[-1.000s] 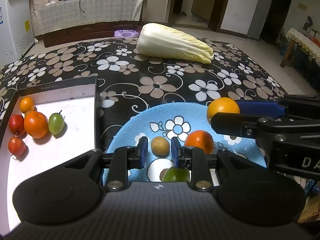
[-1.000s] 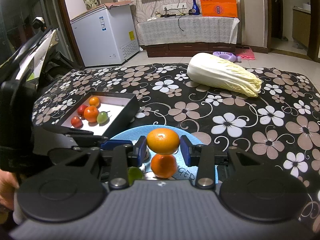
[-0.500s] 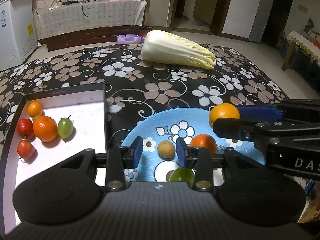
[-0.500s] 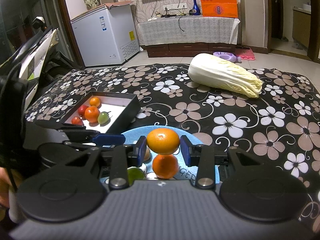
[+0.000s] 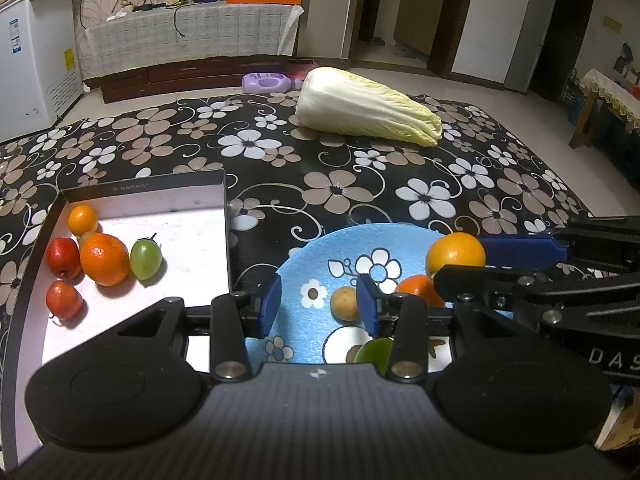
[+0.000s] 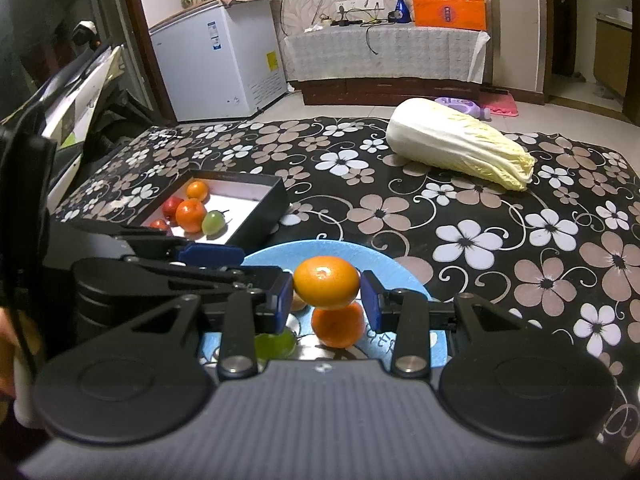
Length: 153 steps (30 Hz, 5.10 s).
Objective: Organize fruits
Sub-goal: 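Carry the kiwi with the left tool over the blue plate while the right tool holds the tomato, then open the left tool over the plate while the right tool releases the tomato, then move the open right tool back over the tray toward a green tomato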
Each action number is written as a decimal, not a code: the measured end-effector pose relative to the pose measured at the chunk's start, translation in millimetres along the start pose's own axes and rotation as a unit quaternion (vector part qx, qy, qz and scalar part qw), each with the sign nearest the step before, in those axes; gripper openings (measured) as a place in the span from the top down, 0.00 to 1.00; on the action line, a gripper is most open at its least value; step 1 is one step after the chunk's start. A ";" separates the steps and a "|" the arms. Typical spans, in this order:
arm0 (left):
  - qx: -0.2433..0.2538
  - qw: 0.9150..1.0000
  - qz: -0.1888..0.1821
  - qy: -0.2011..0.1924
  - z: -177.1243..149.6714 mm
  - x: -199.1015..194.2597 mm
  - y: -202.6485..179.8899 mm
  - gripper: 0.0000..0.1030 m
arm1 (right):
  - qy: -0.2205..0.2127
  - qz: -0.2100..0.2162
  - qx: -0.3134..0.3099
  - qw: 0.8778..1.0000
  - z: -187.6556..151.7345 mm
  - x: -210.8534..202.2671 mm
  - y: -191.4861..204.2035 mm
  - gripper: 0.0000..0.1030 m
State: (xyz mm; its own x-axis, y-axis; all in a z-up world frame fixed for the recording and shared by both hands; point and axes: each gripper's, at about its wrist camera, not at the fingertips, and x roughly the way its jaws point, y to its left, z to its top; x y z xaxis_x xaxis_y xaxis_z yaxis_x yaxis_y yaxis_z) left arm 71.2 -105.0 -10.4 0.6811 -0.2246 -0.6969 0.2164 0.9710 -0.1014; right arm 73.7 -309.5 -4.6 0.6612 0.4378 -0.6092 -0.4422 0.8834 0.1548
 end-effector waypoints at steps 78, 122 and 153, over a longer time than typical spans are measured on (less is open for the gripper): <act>-0.005 1.000 0.005 -0.002 -0.3 1.1 2.5 0.42 | 0.095 -0.002 -0.090 0.991 -17.7 10.1 8.7 0.62; -0.060 0.995 0.077 -0.013 -10.7 -32.2 87.1 0.42 | -0.049 0.013 -0.020 0.999 32.4 42.1 70.8 0.59; -0.081 0.992 0.098 0.008 -32.6 -39.7 141.8 0.41 | -0.002 0.042 -0.063 0.997 37.0 105.8 125.7 0.59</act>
State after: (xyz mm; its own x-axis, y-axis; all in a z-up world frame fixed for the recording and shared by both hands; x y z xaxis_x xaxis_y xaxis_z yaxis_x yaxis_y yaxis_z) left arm 52.0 44.3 -20.2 0.6877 -0.0299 -0.7253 -0.0352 0.9966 -0.0745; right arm 110.5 -146.0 -20.8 0.6211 0.5102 -0.5949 -0.5684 0.8159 0.1064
